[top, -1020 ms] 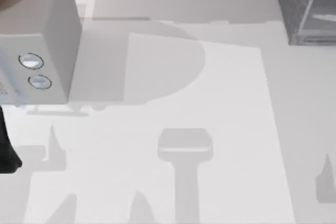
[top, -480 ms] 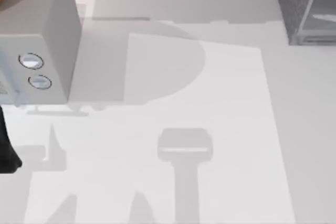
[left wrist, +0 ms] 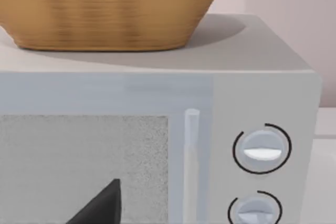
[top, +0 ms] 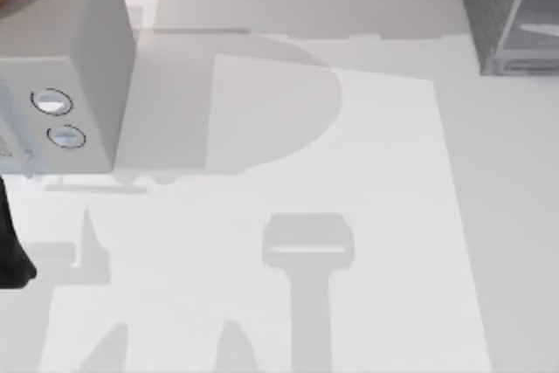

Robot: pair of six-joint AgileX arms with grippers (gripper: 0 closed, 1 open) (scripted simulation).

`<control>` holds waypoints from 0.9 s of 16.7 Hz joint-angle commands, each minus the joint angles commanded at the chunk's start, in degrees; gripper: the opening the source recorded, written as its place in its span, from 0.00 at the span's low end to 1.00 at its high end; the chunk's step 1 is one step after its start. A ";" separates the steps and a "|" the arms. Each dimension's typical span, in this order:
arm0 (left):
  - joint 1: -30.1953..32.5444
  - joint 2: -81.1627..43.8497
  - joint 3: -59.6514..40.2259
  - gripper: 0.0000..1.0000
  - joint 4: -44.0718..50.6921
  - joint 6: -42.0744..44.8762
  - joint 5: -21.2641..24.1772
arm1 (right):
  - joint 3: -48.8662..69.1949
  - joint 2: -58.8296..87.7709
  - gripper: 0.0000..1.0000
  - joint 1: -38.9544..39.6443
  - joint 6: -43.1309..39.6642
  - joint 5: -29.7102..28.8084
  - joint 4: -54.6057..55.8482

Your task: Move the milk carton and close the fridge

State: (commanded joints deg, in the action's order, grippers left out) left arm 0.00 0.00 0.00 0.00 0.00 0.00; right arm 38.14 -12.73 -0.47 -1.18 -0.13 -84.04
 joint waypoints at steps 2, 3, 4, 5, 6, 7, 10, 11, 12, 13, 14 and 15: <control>0.00 0.00 0.00 1.00 0.00 0.00 0.00 | 1.22 2.75 1.00 -2.50 -2.92 1.73 0.09; 0.00 0.00 0.00 1.00 0.00 0.00 0.00 | 2.16 4.94 1.00 -4.51 -5.21 3.02 0.15; 0.00 0.00 0.00 1.00 0.00 0.00 0.00 | 3.27 7.63 1.00 -6.98 -8.00 4.56 0.22; 0.00 0.00 0.00 1.00 0.00 0.00 0.00 | 4.55 10.80 1.00 -9.88 -11.24 6.31 0.29; 0.00 0.00 0.00 1.00 0.00 0.00 0.00 | 5.96 14.41 1.00 -13.19 -14.91 8.24 0.38; 0.00 0.00 0.00 1.00 0.00 0.00 0.00 | 7.48 18.42 1.00 -16.84 -18.95 10.33 0.47; 0.00 0.00 0.00 1.00 0.00 0.00 0.00 | 12.56 32.50 1.00 -29.59 -32.98 17.33 0.78; 0.00 0.00 0.00 1.00 0.00 0.00 0.00 | 14.36 37.74 1.00 -34.30 -38.13 19.83 0.89; 0.00 0.00 0.00 1.00 0.00 0.00 0.00 | 16.18 43.18 1.00 -39.16 -43.45 22.39 1.01; 0.00 0.00 0.00 1.00 0.00 0.00 0.00 | 18.01 48.77 1.00 -44.14 -48.86 24.97 1.12; 0.00 0.00 0.00 1.00 0.00 0.00 0.00 | 19.83 54.46 1.00 -49.17 -54.33 27.55 1.22; 0.00 0.00 0.00 1.00 0.00 0.00 0.00 | 21.63 60.19 1.00 -54.23 -59.81 30.13 1.32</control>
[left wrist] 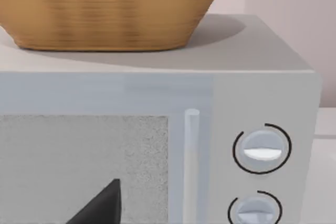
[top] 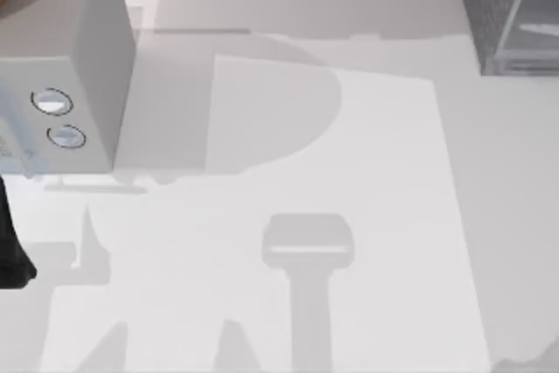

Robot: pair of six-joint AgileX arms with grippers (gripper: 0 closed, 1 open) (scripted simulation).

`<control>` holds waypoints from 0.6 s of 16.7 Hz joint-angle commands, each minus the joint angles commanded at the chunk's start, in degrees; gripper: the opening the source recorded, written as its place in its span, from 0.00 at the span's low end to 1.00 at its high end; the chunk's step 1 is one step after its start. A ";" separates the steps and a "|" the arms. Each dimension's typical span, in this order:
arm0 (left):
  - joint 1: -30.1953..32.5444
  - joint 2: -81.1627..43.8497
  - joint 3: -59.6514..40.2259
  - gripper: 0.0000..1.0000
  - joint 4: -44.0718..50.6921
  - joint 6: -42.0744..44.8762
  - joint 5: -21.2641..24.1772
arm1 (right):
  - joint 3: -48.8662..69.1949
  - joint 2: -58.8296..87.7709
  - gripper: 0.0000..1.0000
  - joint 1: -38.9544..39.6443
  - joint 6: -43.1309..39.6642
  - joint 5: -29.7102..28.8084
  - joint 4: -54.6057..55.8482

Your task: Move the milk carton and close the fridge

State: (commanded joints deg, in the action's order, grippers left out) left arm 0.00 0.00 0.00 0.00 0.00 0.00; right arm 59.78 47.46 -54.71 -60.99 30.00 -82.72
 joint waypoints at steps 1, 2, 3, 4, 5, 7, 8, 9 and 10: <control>0.00 0.00 0.00 1.00 0.00 0.00 0.00 | 1.76 5.73 1.00 -5.04 -5.45 2.55 0.08; 0.00 0.00 0.00 1.00 0.00 0.00 0.00 | 3.48 11.39 1.00 -10.02 -10.81 5.05 0.16; 0.00 0.00 0.00 1.00 0.00 0.00 0.00 | 5.12 16.95 1.00 -14.89 -16.07 7.50 0.22; 0.00 0.00 0.00 1.00 0.00 0.00 0.00 | 6.69 22.34 1.00 -19.61 -21.16 9.86 0.28; 0.00 0.00 0.00 1.00 0.00 0.00 0.00 | 8.16 27.52 1.00 -24.13 -26.04 12.12 0.33; 0.00 0.00 0.00 1.00 0.00 0.00 0.00 | 10.77 37.01 1.00 -32.40 -35.03 16.26 0.41; 0.00 0.00 0.00 1.00 0.00 0.00 0.00 | 11.89 41.21 1.00 -36.07 -39.03 18.11 0.43; 0.00 0.00 0.00 1.00 0.00 0.00 0.00 | 12.86 44.95 1.00 -39.34 -42.61 19.76 0.46; 0.00 0.00 0.00 1.00 0.00 0.00 0.00 | 13.70 48.19 1.00 -42.20 -45.72 21.21 0.47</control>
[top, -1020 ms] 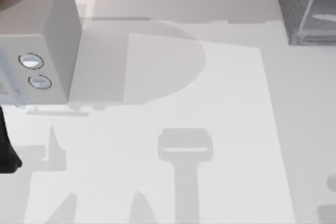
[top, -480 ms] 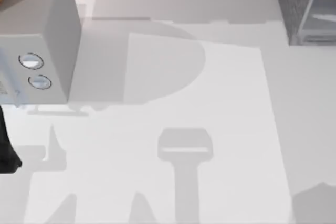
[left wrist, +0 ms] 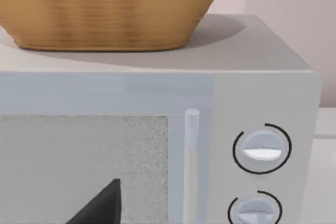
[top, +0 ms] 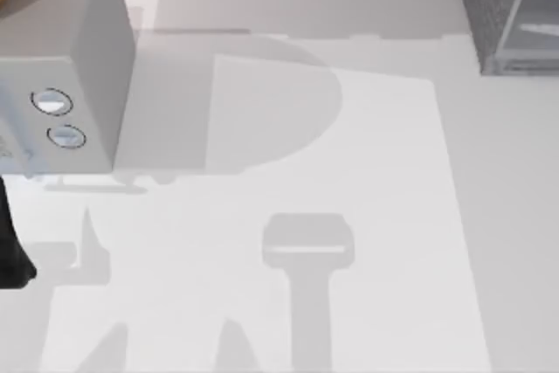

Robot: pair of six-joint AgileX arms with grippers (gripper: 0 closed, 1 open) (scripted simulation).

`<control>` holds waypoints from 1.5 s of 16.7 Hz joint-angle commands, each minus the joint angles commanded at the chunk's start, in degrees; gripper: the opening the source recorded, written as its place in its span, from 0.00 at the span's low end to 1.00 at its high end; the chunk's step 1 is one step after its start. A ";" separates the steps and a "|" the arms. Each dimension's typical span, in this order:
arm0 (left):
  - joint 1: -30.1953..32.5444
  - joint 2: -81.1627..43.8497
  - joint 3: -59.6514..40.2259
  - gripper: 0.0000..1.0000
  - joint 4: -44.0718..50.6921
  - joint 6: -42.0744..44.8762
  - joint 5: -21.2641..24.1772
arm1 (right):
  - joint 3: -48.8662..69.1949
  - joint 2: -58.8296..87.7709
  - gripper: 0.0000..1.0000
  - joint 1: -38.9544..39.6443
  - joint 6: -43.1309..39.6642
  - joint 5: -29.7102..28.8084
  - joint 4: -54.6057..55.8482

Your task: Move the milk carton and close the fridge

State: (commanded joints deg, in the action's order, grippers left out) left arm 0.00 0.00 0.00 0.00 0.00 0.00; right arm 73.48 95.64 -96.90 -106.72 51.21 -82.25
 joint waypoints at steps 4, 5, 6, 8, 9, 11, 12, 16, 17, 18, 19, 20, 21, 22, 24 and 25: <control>0.00 0.00 0.00 1.00 0.00 0.00 0.00 | 1.85 7.22 1.00 -6.56 -7.10 3.36 0.02; 0.00 0.00 0.00 1.00 0.00 0.00 0.00 | 1.92 7.52 1.00 -6.85 -7.41 3.51 0.02; 0.00 0.00 0.00 1.00 0.00 0.00 0.00 | 1.92 7.52 1.00 -6.85 -7.41 3.51 0.02; 0.00 0.00 0.00 1.00 0.00 0.00 0.00 | 1.92 7.52 1.00 -6.85 -7.41 3.51 0.02; 0.00 0.00 0.00 1.00 0.00 0.00 0.00 | 1.73 7.38 1.00 -6.63 -7.33 3.41 0.04; 0.00 0.00 0.00 1.00 0.00 0.00 0.00 | 1.69 7.45 1.00 -6.26 -6.62 3.44 0.70; 0.00 0.00 0.00 1.00 0.00 0.00 0.00 | 1.64 7.50 1.00 -5.90 -5.40 3.37 1.84; 0.00 0.00 0.00 1.00 0.00 0.00 0.00 | 1.52 7.86 1.00 0.20 5.18 1.14 11.32; 0.00 0.00 0.00 1.00 0.00 0.00 0.00 | 1.44 7.89 1.00 2.98 8.93 0.28 14.51; 0.00 0.00 0.00 1.00 0.00 0.00 0.00 | 1.37 7.94 1.00 5.79 12.93 -0.54 17.80; 0.00 0.00 0.00 1.00 0.00 0.00 0.00 | 1.31 8.03 1.00 8.48 17.13 -1.27 21.19; 0.00 0.00 0.00 1.00 0.00 0.00 0.00 | 1.23 8.09 1.00 11.14 21.64 -1.93 24.73; 0.00 0.00 0.00 1.00 0.00 0.00 0.00 | 1.15 8.15 1.00 14.10 26.57 -2.45 28.44; 0.00 0.00 0.00 1.00 0.00 0.00 0.00 | 1.11 8.22 1.00 17.47 31.86 -2.83 32.48; 0.00 0.00 0.00 1.00 0.00 0.00 0.00 | 1.06 8.37 1.00 24.82 42.84 -3.35 41.33; 0.00 0.00 0.00 1.00 0.00 0.00 0.00 | 1.02 8.43 1.00 28.45 48.29 -3.60 45.84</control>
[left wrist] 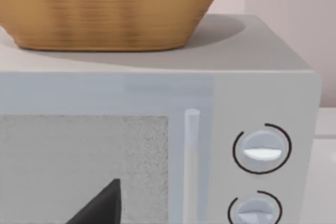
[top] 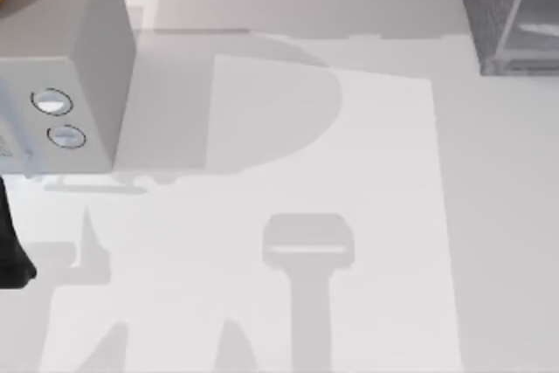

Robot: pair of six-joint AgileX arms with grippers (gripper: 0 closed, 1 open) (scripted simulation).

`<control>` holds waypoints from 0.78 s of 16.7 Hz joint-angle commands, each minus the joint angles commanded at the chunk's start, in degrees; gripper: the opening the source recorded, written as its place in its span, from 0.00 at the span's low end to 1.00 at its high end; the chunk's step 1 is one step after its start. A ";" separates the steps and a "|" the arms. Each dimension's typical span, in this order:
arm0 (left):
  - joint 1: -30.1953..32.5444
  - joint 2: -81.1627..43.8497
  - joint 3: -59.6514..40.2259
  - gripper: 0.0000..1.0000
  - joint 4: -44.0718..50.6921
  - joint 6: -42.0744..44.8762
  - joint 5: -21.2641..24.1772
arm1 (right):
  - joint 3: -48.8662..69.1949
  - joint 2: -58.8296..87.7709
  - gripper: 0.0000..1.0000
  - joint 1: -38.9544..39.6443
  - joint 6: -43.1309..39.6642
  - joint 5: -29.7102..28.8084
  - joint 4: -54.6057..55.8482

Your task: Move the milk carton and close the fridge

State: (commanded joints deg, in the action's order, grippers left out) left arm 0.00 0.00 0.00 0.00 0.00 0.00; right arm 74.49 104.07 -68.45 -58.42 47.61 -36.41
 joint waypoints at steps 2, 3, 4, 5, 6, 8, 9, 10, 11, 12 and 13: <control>0.00 0.00 0.00 1.00 0.00 0.00 0.00 | -0.11 0.17 1.00 6.71 9.39 -0.71 8.16; 0.00 0.00 0.00 1.00 0.00 0.00 0.00 | -0.18 0.28 1.00 9.44 13.18 -1.25 11.56; 0.00 0.00 0.00 1.00 0.00 0.00 0.00 | -0.29 0.34 1.00 11.62 16.38 -1.99 14.42; 0.00 0.00 0.00 1.00 0.00 0.00 0.00 | -0.43 0.35 1.00 13.23 19.01 -2.91 16.75; 0.00 0.00 0.00 1.00 0.00 0.00 0.00 | -0.56 0.39 1.00 14.29 21.05 -3.92 18.53; 0.00 0.00 0.00 1.00 0.00 0.00 0.00 | -0.71 0.50 1.00 15.22 23.29 -5.63 20.47; 0.00 0.00 0.00 1.00 0.00 0.00 0.00 | -0.74 0.49 1.00 15.37 23.57 -5.91 20.70; 0.00 0.00 0.00 1.00 0.00 0.00 0.00 | -0.74 0.49 1.00 15.37 23.57 -5.91 20.70; 0.00 0.00 0.00 1.00 0.00 0.00 0.00 | -0.74 0.49 1.00 15.37 23.57 -5.91 20.70; 0.00 0.00 0.00 1.00 0.00 0.00 0.00 | -0.74 0.49 1.00 15.37 23.57 -5.91 20.70; 0.00 0.00 0.00 1.00 0.00 0.00 0.00 | -1.24 0.10 1.00 14.74 23.44 -5.78 20.86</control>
State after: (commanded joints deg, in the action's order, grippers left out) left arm 0.00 0.00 0.00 0.00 0.00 0.00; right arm 73.26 104.17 -53.71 -34.99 41.84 -15.55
